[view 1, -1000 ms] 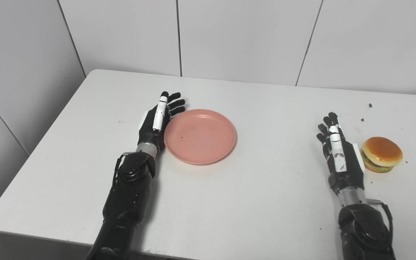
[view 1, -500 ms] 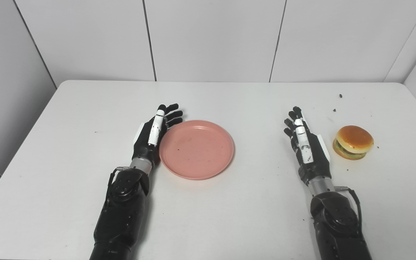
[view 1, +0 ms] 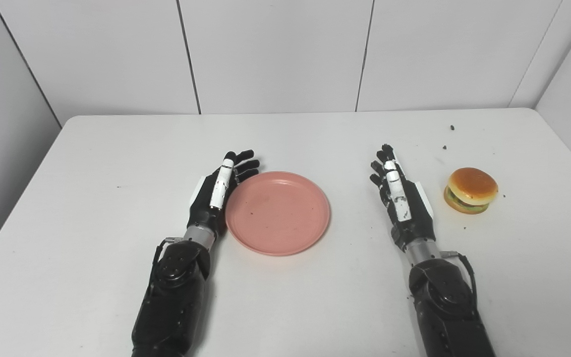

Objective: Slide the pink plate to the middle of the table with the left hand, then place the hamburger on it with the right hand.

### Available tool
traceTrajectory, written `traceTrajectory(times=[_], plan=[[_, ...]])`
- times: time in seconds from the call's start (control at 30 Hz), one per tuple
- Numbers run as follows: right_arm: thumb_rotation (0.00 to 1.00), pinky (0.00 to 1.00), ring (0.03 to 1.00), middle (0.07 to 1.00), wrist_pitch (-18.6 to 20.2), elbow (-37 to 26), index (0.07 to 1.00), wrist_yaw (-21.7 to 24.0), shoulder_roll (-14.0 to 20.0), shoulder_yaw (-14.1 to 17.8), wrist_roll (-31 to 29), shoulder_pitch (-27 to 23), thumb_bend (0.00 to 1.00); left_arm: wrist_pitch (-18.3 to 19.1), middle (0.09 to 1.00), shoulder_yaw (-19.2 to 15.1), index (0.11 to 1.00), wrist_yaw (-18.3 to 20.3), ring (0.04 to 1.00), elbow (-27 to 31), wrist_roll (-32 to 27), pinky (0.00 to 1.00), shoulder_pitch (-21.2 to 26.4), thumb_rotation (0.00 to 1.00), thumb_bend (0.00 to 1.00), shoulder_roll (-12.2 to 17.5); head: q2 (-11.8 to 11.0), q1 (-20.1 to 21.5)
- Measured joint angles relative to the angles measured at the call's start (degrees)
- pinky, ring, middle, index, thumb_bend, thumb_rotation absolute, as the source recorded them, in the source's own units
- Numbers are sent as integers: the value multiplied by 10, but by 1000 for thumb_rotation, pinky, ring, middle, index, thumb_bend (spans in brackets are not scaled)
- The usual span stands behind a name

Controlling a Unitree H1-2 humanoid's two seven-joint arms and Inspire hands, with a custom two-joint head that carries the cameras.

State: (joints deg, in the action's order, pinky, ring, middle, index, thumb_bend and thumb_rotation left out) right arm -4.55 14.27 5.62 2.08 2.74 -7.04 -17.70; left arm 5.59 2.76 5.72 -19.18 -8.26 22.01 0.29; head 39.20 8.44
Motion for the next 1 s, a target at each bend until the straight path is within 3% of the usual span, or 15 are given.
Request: traceTrajectory(times=[0.23, 0.7, 0.9, 1.0], plan=[[940, 967, 969, 987, 0, 0, 1000, 0, 1, 0, 0, 0, 529, -7, 809, 7, 794, 1, 832, -4, 4, 820, 0, 1000, 443, -8, -1, -5], [958, 966, 966, 987, 2, -2, 1000, 2, 4, -3, 3, 1, 526, -11, 807, 19, 792, 29, 821, -8, -3, 816, 0, 1000, 438, -21, -1, -4], [910, 948, 944, 965, 2, -7, 976, 0, 7, -2, 7, 4, 601, -12, 806, 18, 790, 29, 812, -9, -3, 818, -1, 1000, 442, -30, 0, 2], [879, 941, 937, 956, 2, -26, 969, -2, 11, -1, 18, 14, 585, -22, 806, 18, 795, 30, 813, -13, -3, 816, -2, 1000, 437, -33, 1, 2]])
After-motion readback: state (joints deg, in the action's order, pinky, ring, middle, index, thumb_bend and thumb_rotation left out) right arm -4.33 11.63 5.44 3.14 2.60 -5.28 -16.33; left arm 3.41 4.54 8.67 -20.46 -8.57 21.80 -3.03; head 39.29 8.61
